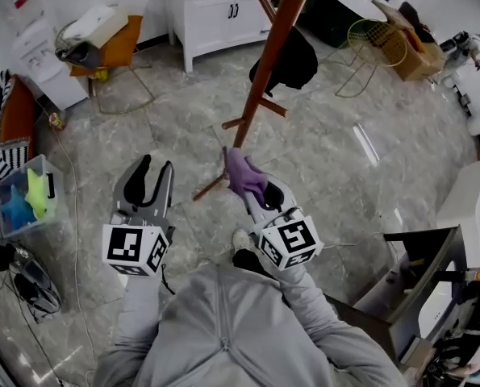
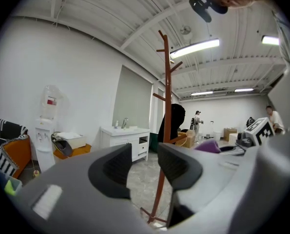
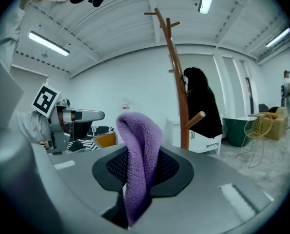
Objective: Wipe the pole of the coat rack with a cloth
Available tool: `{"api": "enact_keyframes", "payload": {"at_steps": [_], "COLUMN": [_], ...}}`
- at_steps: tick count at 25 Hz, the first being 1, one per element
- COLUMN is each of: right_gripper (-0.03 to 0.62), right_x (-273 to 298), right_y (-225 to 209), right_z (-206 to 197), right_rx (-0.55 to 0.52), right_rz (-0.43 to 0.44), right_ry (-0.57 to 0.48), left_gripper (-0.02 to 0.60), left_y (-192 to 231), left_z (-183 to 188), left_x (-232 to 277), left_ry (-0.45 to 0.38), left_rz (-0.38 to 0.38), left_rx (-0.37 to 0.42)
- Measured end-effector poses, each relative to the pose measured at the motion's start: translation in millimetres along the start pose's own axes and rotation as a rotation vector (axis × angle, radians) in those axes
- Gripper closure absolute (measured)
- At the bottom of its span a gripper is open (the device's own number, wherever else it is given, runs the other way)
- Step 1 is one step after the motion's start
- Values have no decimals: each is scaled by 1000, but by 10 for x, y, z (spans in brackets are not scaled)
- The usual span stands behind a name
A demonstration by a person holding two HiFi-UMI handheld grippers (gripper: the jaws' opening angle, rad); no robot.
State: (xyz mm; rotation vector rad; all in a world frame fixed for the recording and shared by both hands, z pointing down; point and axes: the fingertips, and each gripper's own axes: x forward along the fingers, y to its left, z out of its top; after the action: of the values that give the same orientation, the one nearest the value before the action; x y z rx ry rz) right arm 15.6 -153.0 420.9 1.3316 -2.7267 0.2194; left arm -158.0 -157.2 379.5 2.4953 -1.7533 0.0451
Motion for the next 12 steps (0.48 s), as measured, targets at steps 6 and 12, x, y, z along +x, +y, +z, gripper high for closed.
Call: {"api": "enact_keyframes", "payload": {"at_steps": [6, 12], "right_gripper": [514, 514], "right_x": [-326, -664], "right_y": [-352, -601], "right_z": [133, 345], "right_rx": [7, 11], "right_rz": [-142, -277], "right_ry": [-61, -159], "left_gripper": [410, 410], "left_y": [-133, -234], "left_z": [27, 64], "left_x": [77, 127], "left_ry": [-7, -13], "left_rz": [-53, -99], "left_rx": [9, 21]}}
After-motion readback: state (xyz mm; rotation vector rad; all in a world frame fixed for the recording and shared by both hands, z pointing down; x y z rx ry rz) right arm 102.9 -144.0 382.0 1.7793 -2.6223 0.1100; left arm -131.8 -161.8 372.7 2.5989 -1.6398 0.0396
